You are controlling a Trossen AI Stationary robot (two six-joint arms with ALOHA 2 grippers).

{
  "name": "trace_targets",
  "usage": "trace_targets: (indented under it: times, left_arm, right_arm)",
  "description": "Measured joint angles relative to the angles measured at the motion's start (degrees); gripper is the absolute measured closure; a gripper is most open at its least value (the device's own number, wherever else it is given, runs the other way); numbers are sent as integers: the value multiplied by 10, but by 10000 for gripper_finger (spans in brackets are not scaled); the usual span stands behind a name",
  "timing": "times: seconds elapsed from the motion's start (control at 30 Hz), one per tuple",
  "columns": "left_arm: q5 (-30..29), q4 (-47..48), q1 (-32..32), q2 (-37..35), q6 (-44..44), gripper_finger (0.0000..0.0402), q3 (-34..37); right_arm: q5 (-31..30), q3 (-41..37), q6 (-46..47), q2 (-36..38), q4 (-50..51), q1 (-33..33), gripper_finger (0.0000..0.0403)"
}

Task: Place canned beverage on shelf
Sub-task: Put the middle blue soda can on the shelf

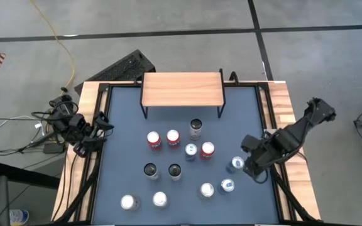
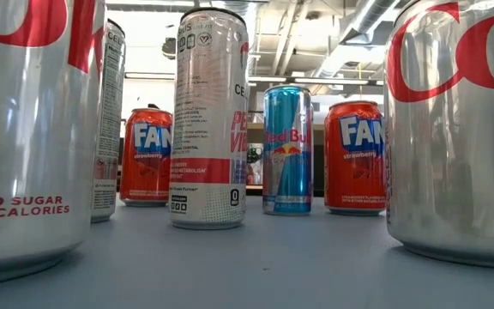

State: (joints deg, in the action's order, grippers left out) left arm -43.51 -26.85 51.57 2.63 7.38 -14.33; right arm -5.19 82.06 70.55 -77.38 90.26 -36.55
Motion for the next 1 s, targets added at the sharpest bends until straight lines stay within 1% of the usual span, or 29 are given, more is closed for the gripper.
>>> trace_targets:
  times: [0.1, 0.17, 0.23, 0.3, 0.4, 0.43, 0.53, 0.67, 0.77, 0.9, 1.0]
  left_arm:
    - [-13, 1, 0, 0, -8, 129, 0]
    - [-28, 3, 0, 0, -15, 129, 0]
    - [-46, 3, 0, 0, -26, 129, 0]
    - [-63, 4, 0, 0, -38, 129, 0]
    - [-79, 5, 0, 0, -48, 129, 0]
    - [-87, 5, 0, 0, -49, 129, 0]
    - [-116, 5, 0, 0, -49, 129, 0]
    - [-143, 5, 0, 0, -51, 129, 0]
    - [-143, 5, 0, 0, -50, 129, 0]
    - [-134, 5, 0, 0, -47, 129, 0]
    - [-122, 5, 0, 0, -40, 129, 0]
  right_arm:
    - [6, -16, -41, -2, -4, -4, 168]
    - [4, -16, -47, -2, -2, -4, 168]
    - [-7, -16, -29, -2, -3, -4, 168]
    - [-12, -16, 9, -2, -6, -5, 168]
    - [-39, -17, 43, -8, -5, -12, 168]
    - [-49, -18, 40, -13, -6, -15, 168]
    - [-69, -19, -10, -34, -5, -17, 168]
    - [-69, -19, -33, -52, -9, 4, 165]
    - [-66, -19, -34, -64, -31, 24, 148]
    - [-44, -19, -37, -64, -74, 34, 114]
    - [-31, -19, -31, -65, -74, 43, 92]
